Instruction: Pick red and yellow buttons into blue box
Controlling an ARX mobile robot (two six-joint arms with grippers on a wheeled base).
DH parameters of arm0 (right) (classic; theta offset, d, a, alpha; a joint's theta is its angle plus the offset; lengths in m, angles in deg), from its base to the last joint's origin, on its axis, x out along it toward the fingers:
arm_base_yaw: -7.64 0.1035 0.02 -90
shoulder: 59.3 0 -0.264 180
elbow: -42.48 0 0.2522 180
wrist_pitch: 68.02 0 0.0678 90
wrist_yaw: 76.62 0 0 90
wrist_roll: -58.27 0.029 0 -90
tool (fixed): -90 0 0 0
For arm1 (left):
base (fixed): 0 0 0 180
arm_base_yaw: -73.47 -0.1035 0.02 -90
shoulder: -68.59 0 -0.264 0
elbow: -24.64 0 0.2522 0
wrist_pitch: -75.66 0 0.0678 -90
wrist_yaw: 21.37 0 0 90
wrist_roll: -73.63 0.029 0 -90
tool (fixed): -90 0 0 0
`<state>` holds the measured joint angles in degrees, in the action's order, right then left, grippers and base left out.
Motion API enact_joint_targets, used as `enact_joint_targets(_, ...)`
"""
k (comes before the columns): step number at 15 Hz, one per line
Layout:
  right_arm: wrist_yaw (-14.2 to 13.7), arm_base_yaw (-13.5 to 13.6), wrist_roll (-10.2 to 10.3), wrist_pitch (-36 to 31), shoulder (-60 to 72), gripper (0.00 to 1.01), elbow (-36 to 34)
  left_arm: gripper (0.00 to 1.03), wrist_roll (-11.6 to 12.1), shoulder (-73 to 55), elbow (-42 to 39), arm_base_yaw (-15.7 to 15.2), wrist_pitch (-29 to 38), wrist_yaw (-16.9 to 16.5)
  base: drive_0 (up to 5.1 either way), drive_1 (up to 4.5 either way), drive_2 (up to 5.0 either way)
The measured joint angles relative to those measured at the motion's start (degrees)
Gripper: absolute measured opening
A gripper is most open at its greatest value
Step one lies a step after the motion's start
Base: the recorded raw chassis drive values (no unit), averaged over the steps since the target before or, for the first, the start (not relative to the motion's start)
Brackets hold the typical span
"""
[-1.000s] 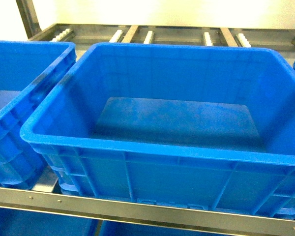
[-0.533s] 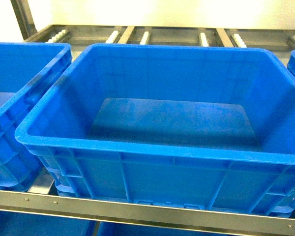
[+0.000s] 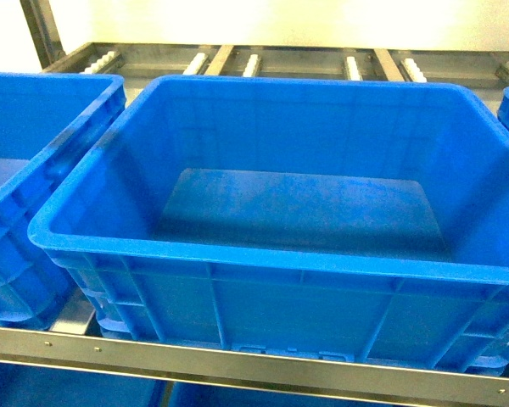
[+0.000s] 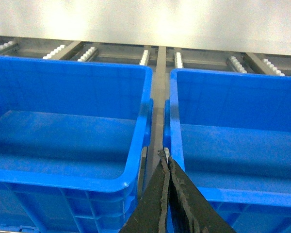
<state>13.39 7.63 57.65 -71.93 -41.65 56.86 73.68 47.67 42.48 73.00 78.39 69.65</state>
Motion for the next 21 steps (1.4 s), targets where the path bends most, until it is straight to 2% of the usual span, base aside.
enact_joint_targets(1, 0.09, 0.00, 0.00, 1.49, -1.49, 0.02, 0.00, 0.02, 0.00, 1.07, -0.37, 0.35, -0.46, -0.92, 0.0, 0.00, 0.0)
enact_joint_targets(8, 0.02, 0.00, 0.00, 7.98, -7.98, 0.02, 0.00, 0.02, -0.02, 8.00, -3.28, 0.59, -3.74, -1.01, 0.0, 0.00, 0.0)
enact_joint_targets(10, 0.02, 0.00, 0.00, 18.10, -16.66, 0.02, 0.04, 0.02, -0.02, 10.14, -3.28, 0.59, -5.44, -0.98, 0.0, 0.00, 0.0)
enact_joint_targets(11, 0.07, 0.00, 0.00, 16.83, -17.42, 0.02, 0.24, 0.02, -0.02, 10.84, -3.28, 0.59, -6.47, -1.01, 0.0, 0.00, 0.0)
enact_joint_targets(12, 0.04, 0.00, 0.02, 18.32, -17.44, 0.02, 0.04, 0.02, 0.00, 12.59, -3.23, 0.59, -8.85, -0.92, 0.0, 0.00, 0.0)
enact_joint_targets(13, 0.02, 0.00, 0.02, 18.03, -17.44, 0.02, 0.04, 0.02, -0.02, 17.94, -3.23, 0.59, -16.83, -1.14, 0.0, 0.00, 0.0)
enact_joint_targets(20, 0.02, 0.00, 0.02, 17.92, -17.42, 0.02, 0.04, 0.02, -0.04, 20.35, -3.26, 0.59, -16.76, -1.01, 0.0, 0.00, 0.0)
enact_joint_targets(21, 0.00, 0.00, 0.00, 17.92, -17.42, 0.03, 0.04, 0.05, -0.04, 20.35, -3.26, 0.59, -16.76, -1.01, 0.0, 0.00, 0.0)
